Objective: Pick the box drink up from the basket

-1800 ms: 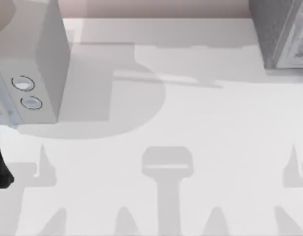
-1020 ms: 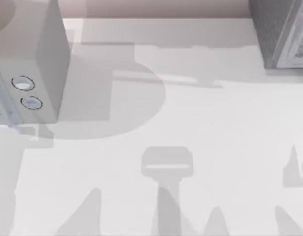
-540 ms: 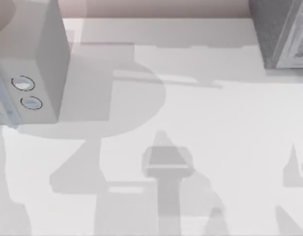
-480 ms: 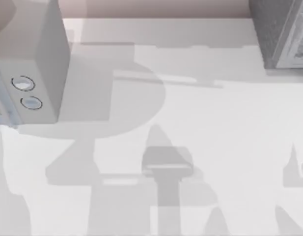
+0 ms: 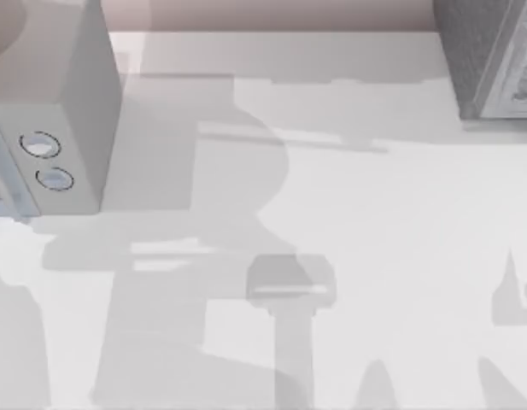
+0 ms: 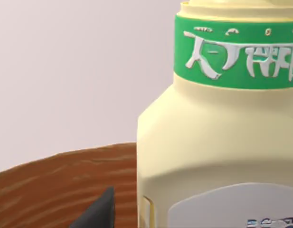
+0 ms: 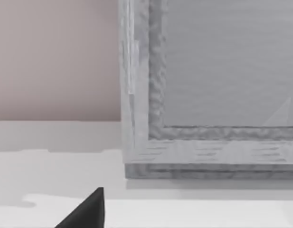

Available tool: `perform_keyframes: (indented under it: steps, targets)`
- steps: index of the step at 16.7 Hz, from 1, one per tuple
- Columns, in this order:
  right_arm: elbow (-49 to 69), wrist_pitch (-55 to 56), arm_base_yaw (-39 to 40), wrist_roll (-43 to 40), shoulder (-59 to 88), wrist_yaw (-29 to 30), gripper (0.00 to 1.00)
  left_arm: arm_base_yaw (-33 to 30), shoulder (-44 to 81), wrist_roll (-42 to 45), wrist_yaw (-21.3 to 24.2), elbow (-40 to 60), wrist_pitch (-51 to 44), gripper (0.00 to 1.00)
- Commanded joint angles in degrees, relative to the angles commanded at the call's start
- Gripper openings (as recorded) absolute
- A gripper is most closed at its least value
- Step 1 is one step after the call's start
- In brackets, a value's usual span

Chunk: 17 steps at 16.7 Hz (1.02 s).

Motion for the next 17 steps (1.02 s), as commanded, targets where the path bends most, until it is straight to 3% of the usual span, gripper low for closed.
perform_keyframes:
  steps: [17]
  targets:
    - [0.0, 0.0, 0.0, 0.0, 0.0, 0.0, 1.0, -3.6, 10.1, 0.0, -3.5, 9.5, 0.7, 1.0]
